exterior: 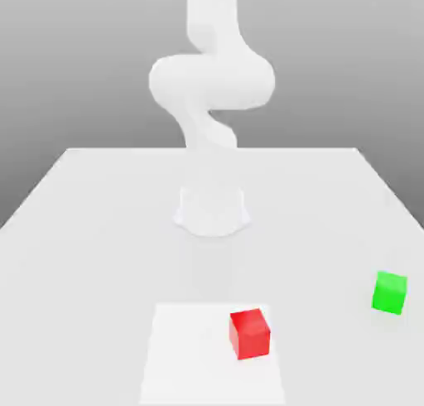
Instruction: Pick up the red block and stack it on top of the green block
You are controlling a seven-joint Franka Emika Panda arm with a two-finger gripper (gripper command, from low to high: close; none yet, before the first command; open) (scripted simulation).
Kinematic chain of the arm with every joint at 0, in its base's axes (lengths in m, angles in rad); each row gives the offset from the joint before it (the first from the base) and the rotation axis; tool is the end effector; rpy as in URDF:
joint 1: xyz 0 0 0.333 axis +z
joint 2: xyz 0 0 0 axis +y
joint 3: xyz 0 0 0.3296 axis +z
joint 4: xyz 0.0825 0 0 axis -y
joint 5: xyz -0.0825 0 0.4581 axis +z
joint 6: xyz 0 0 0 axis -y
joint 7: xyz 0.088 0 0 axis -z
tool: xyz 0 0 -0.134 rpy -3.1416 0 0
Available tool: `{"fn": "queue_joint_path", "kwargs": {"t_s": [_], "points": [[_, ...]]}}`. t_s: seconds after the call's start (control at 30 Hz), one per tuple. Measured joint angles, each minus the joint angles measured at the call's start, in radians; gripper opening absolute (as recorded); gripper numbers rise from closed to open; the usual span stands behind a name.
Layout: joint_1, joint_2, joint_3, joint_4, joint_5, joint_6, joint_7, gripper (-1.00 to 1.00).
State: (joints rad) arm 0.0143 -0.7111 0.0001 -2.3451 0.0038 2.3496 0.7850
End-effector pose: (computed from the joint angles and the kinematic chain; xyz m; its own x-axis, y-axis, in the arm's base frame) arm 0.4641 0.0068 0.6466 0.5438 -0.7009 0.4615 -0.5234 -0.7131 -0.4664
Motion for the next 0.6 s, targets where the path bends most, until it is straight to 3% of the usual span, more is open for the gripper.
{"fn": "queue_joint_path", "kwargs": {"t_s": [0.6], "points": [[0.083,0.661,0.036,-0.331,0.005,0.367,-0.095,0.0]]}}
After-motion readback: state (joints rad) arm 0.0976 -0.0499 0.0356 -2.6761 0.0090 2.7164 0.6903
